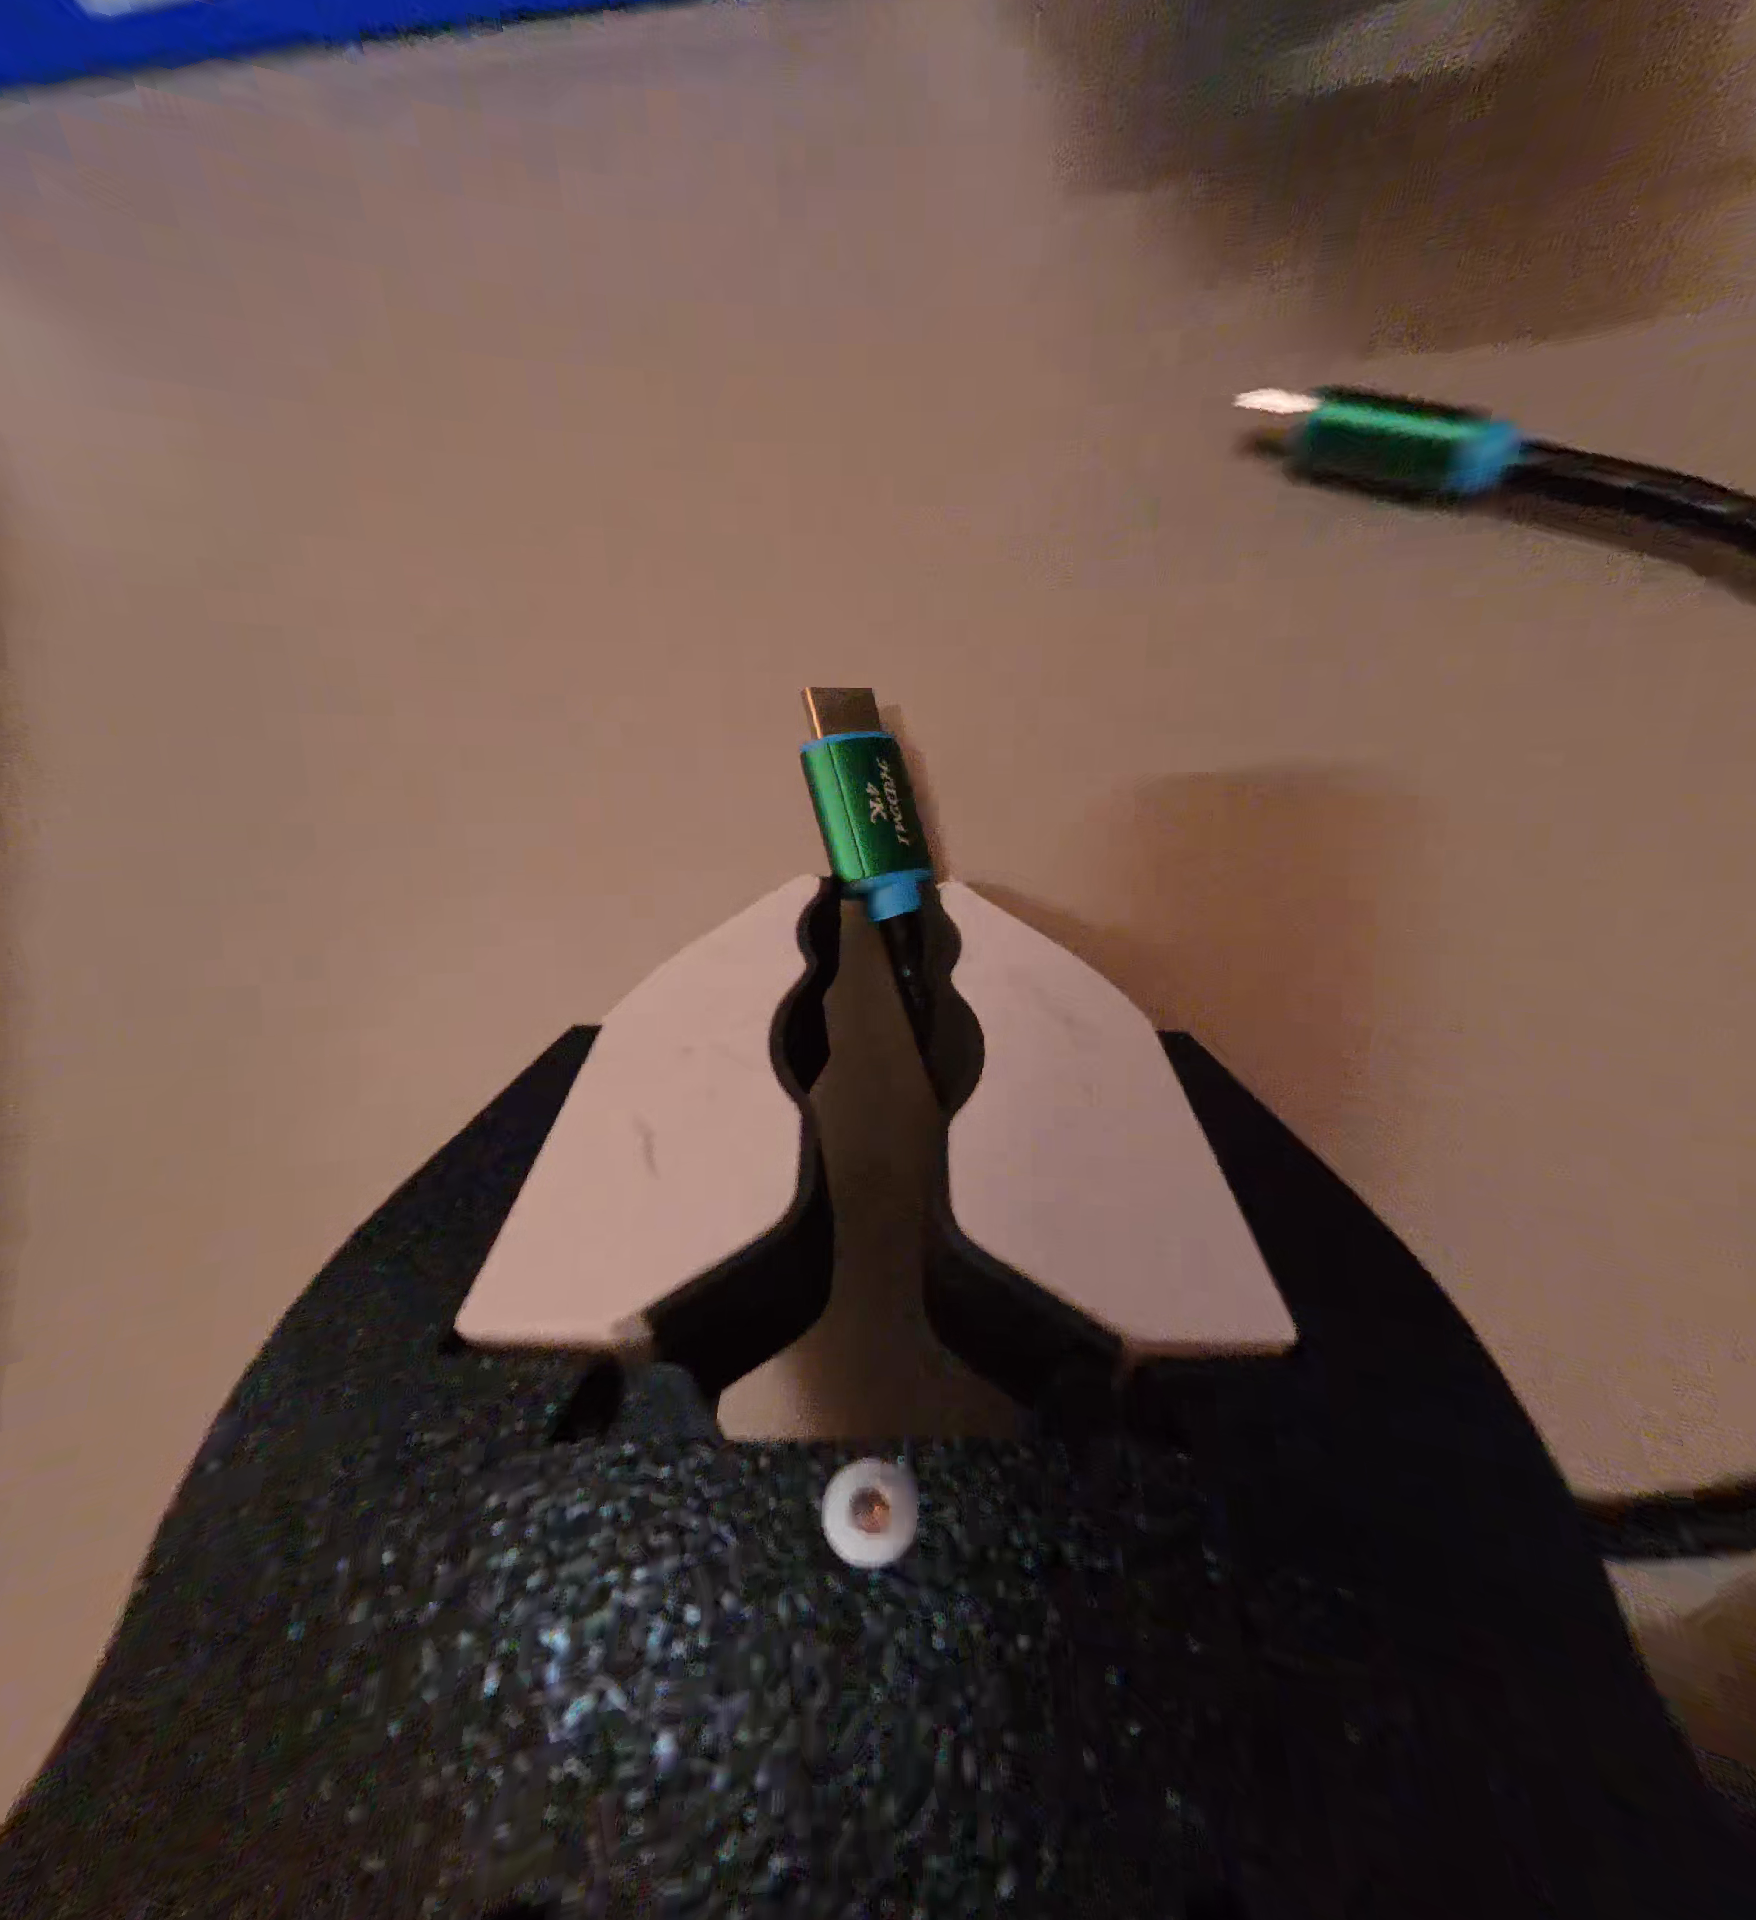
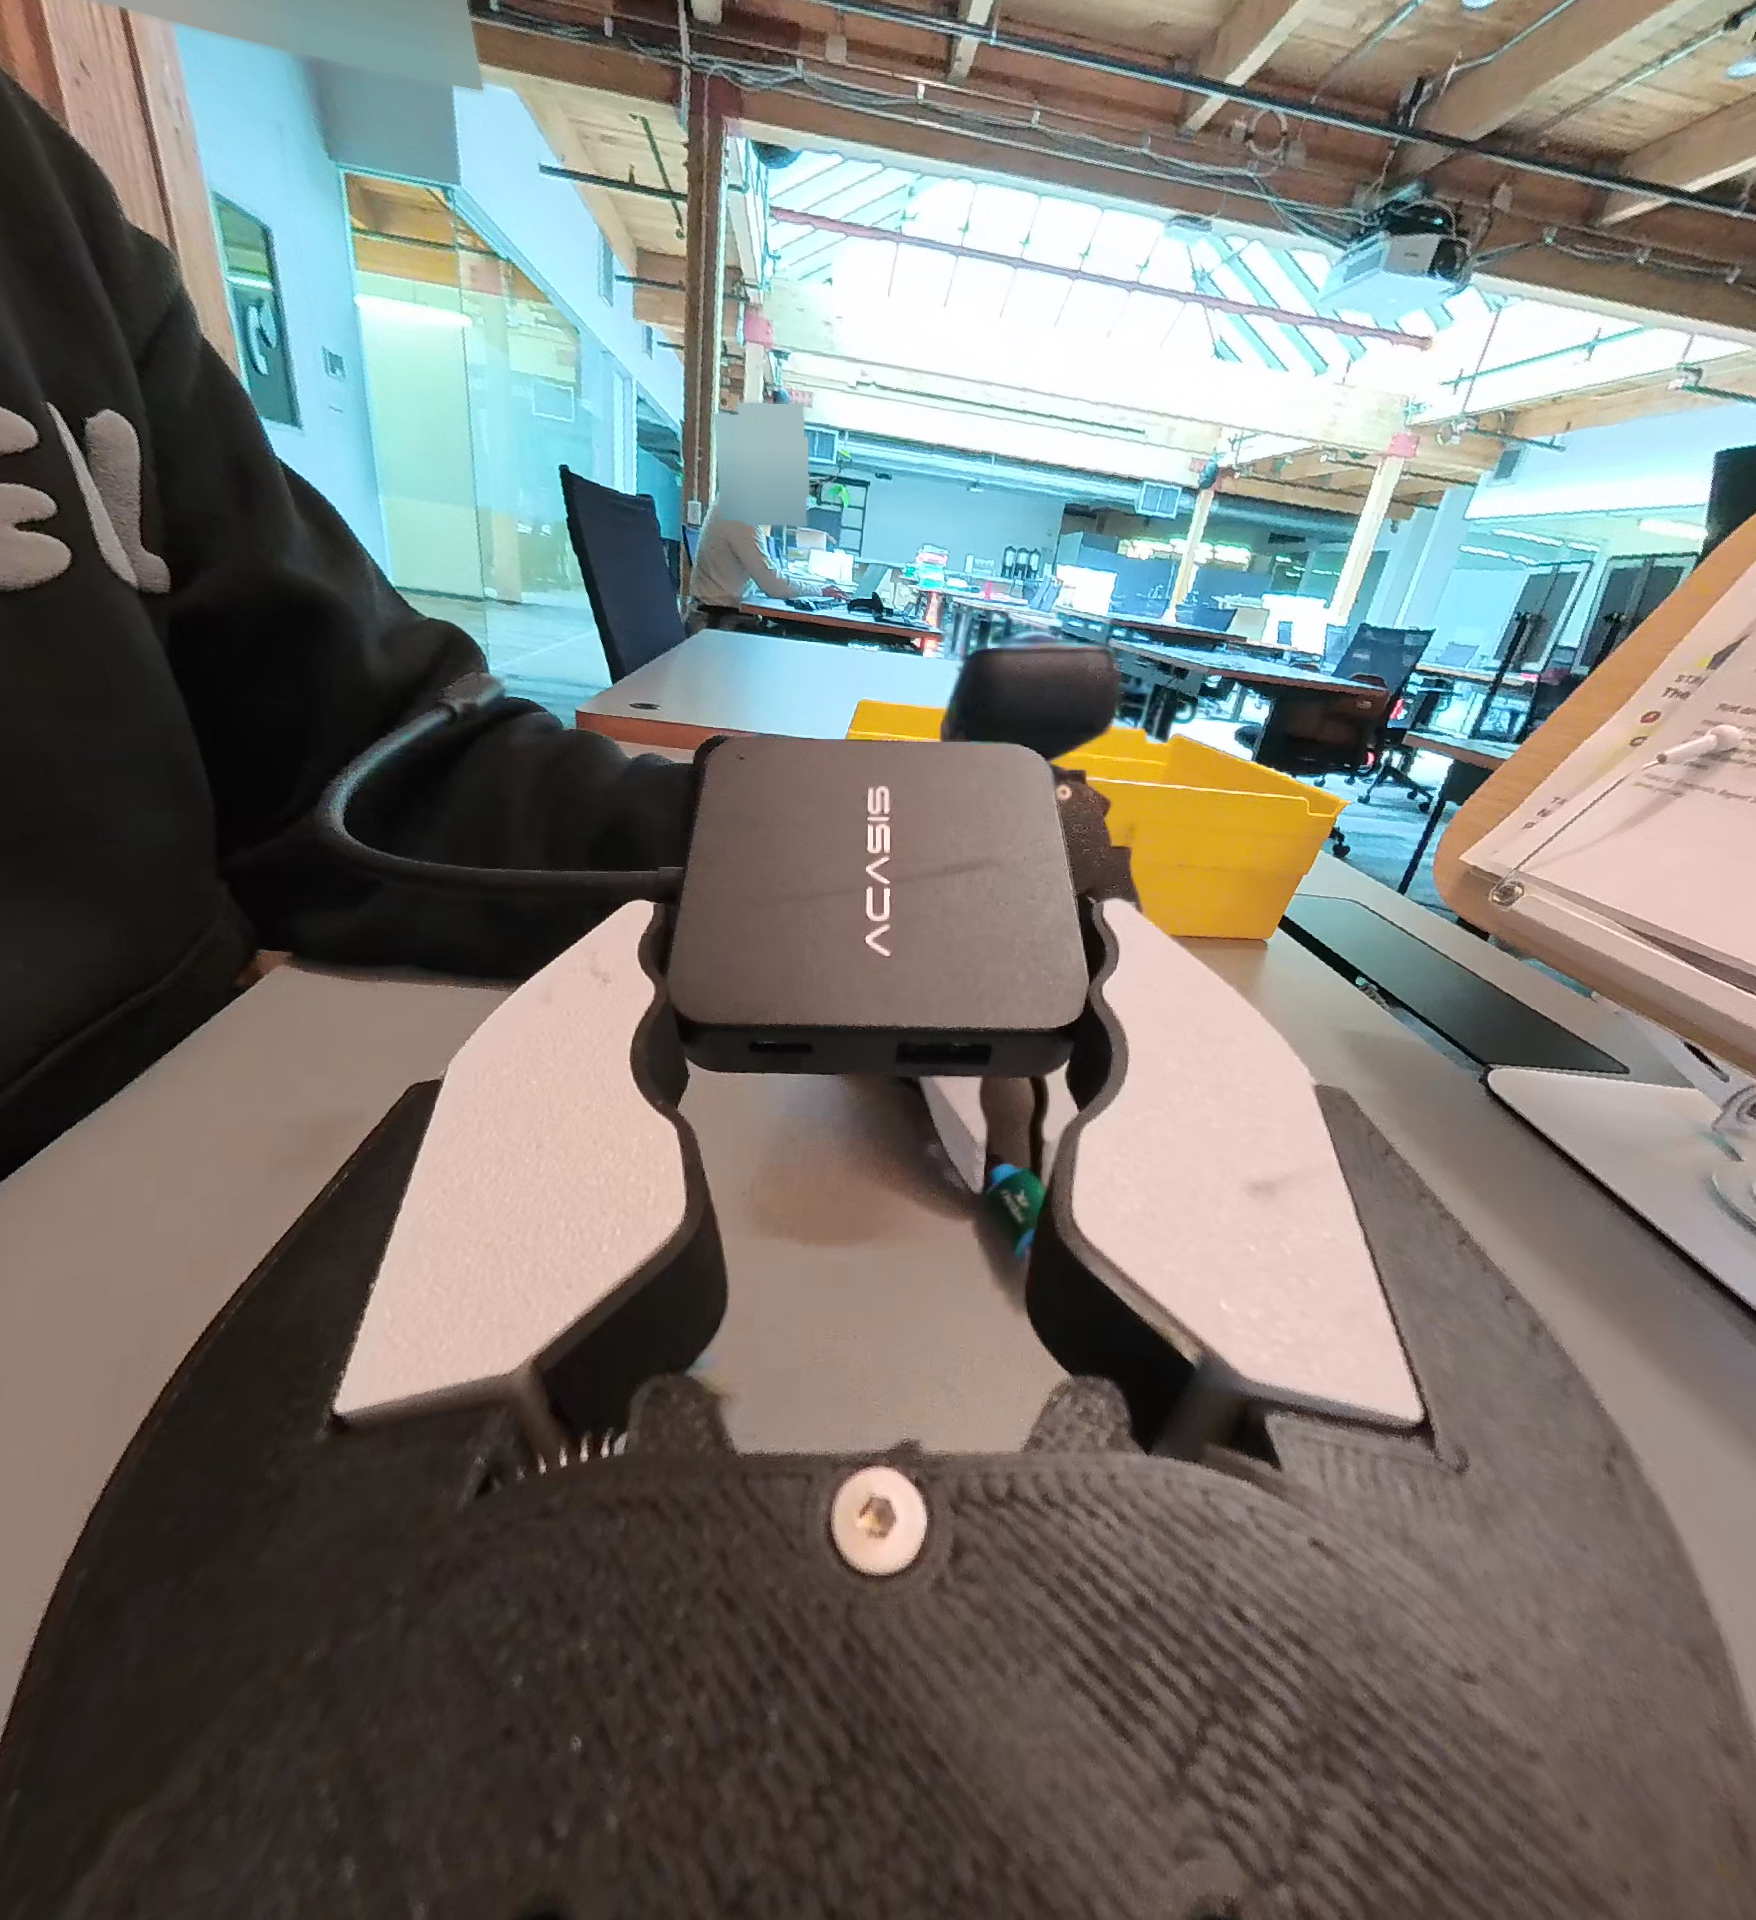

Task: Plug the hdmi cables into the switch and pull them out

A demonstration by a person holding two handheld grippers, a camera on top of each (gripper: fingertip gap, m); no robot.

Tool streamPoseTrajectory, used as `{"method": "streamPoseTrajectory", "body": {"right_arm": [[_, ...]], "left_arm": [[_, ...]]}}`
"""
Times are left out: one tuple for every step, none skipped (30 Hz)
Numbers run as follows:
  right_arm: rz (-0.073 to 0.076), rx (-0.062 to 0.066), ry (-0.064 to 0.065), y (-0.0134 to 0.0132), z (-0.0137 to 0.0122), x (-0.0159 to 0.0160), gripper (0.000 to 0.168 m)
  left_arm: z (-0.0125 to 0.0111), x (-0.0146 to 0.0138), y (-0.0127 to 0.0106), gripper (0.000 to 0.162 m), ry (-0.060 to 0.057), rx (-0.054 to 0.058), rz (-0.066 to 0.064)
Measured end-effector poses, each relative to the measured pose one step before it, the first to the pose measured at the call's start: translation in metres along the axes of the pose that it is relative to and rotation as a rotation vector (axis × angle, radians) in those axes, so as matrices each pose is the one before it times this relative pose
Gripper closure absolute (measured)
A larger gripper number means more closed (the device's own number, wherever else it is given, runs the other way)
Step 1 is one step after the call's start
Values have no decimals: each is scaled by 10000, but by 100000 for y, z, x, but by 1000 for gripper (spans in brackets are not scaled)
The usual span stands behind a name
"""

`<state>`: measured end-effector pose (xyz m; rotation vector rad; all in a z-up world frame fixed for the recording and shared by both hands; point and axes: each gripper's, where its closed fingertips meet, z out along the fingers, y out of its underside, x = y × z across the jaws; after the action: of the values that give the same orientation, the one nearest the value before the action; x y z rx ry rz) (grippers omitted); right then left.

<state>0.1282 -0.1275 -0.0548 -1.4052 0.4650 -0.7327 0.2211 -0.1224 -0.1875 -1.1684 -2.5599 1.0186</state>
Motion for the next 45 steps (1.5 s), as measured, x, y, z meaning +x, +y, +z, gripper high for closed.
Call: {"method": "streamPoseTrajectory", "body": {"right_arm": [[20, -43, -13, 165, 61, 7, 94], [21, -51, -10, 155, 66, 6, 94], [17, -89, 7, 203, 39, 31, 94], [-23, -105, 25, 176, 19, 32, 94], [-35, -57, 38, 85, -7, 52, 94], [-16, 7, 27, -23, -29, 41, 94], [7, 32, 23, -57, -46, 41, 94], [10, 22, 26, -32, -69, 69, 94], [4, 7, 33, -5, -80, 68, 94], [-3, 17, 54, -11, -96, 92, 94], [7, 16, 35, -17, -81, 76, 94], [-1, 6, 18, -26, -72, 34, 94], [-17, 4, 12, -33, -45, 11, 94], [-11, 15, 0, -54, -7, -8, 94], [-6, 18, -10, -35, 14, -21, 95], [-5, -9, -1, 35, 19, 0, 95], [13, -45, -6, 97, 28, -1, 94], [11, -59, -5, 129, 38, 7, 94], [2, -28, -2, 84, 25, 10, 94], [13, -46, 8, 99, 20, 24, 94], [-1, -67, 9, 124, 20, 21, 94], [-3, -73, 11, 120, 23, 5, 94], [-8, -68, 2, 83, 30, 1, 95], [-18, 1, -9, -4, 21, -35, 95], [4, 46, -9, -75, -2, -34, 95], [0, 17, 8, -35, -15, 13, 95], [-22, 14, 12, -55, -37, 15, 95], [6, 39, 2, -71, -33, 38, 95], [27, 44, 0, -37, -33, 29, 95], [18, -4, 5, 38, -12, 25, 95], [-5, -42, 8, 89, 17, 17, 95], [-7, -28, -11, 49, 22, -12, 95], [5, 5, -19, -14, 26, -20, 95], [4, -16, -7, 3, 12, -3, 95], [-18, -45, 3, 38, 12, -10, 95], [-2, -51, -15, 49, 15, -23, 95], [-14, -15, -10, 0, 25, -23, 95], [-10, 32, -3, -34, 14, -19, 95], [18, 15, -10, -19, -3, -12, 95], [7, -12, 7, 27, -9, 17, 95], [-5, 12, 13, -8, -20, 19, 95], [9, 36, 7, -59, -30, 19, 95], [-6, 21, 8, -40, -27, 18, 95], [-17, -16, -1, 20, -4, 3, 95], [-13, -18, -6, 33, 8, -7, 95]], "left_arm": [[200, 296, -579, 147, 12, 180, 334], [129, 53, -463, 147, -84, 95, 137], [30, -102, -307, 147, -149, -15, -32], [-59, -72, -233, 145, -106, -49, -88], [-123, 194, -205, 144, 73, -35, -36], [-97, 169, -226, 140, 47, -46, 23], [-33, 18, -129, 133, -102, -132, 72], [71, -72, 36, 125, -187, -236, 153], [139, -34, 57, 124, -170, -221, 236], [174, 121, -66, 124, -74, -97, 236], [195, 262, -93, 123, 48, -40, 155], [214, 351, -6, 122, 166, -86, 79], [228, 301, 64, 122, 150, -115, 78], [252, 100, 143, 125, -3, -140, 181], [205, 25, 135, 128, -87, -103, 249], [96, 88, -61, 131, -38, 34, 162], [17, 61, -22, 134, -2, 5, 43], [62, -170, 117, 137, -125, -81, -102], [132, -337, 129, 140, -230, -78, -167], [138, -152, -123, 144, -103, 134, -122], [117, -48, -158, 144, -26, 224, -72], [97, -54, -131, 144, 3, 251, -41], [80, -45, -93, 144, 20, 282, -23], [94, -129, -70, 144, -41, 307, -16], [82, -218, -32, 144, -86, 211, -137], [28, -154, 45, 144, -12, -9, -263], [21, -75, 23, 144, -33, -49, -76], [-38, 37, -50, 144, -83, 36, 225], [-91, 48, -13, 144, -106, 1, 293], [-180, -3, 49, 143, -111, -77, 218], [-279, -137, 31, 138, -124, -128, 61], [-372, -41, 37, 134, 5, -150, -39], [-404, 174, 63, 134, 169, -170, -37], [-307, 250, 157, 134, 190, -225, -1], [-100, 151, 263, 134, 87, -288, 13], [124, -55, 298, 133, -76, -320, 32], [313, -100, 208, 133, -125, -261, 59], [365, 90, -63, 139, 1, -72, 46], [269, 92, -218, 144, 19, 63, 45], [169, -147, -138, 150, -108, 39, 40], [123, -263, -7, 155, -158, -42, -11], [138, -342, 29, 155, -216, -51, -36], [235, -461, -37, 156, -328, 14, -104], [281, -392, -130, 156, -272, 113, -246], [232, -286, -184, 156, -159, 161, -347]]}}
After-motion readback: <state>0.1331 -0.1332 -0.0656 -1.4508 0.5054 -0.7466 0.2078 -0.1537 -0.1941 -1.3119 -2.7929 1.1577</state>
